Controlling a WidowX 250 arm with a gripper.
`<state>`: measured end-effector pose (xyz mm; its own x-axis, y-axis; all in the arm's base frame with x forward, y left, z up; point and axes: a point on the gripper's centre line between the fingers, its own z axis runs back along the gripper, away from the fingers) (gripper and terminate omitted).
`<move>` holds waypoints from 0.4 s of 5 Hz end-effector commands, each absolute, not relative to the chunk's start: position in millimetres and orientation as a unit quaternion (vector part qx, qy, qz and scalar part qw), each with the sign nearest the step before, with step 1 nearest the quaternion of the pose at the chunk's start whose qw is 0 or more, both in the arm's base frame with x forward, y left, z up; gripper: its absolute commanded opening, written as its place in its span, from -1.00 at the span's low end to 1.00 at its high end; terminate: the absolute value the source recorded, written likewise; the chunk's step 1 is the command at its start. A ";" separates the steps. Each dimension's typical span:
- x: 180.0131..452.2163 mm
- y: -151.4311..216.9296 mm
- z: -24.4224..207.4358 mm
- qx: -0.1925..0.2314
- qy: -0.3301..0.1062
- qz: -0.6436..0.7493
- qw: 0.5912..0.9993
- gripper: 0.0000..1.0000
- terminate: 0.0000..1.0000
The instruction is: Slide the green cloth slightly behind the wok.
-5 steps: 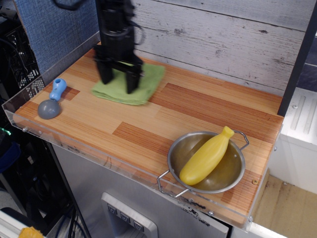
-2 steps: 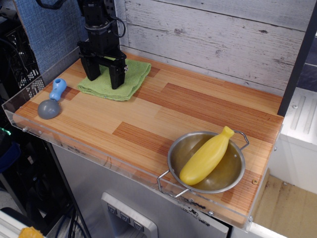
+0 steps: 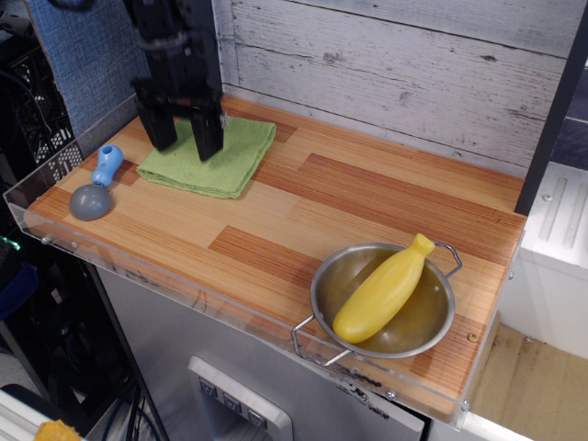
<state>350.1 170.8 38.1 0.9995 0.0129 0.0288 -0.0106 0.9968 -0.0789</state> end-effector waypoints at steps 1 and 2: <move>350.4 180.2 124.2 -0.014 -0.089 -0.010 0.996 1.00 -1.00; 345.1 169.9 137.6 0.006 -0.082 -0.020 0.996 1.00 -1.00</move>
<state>344.3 167.2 113.4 0.9944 -0.0300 0.1015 0.0310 0.9995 -0.0084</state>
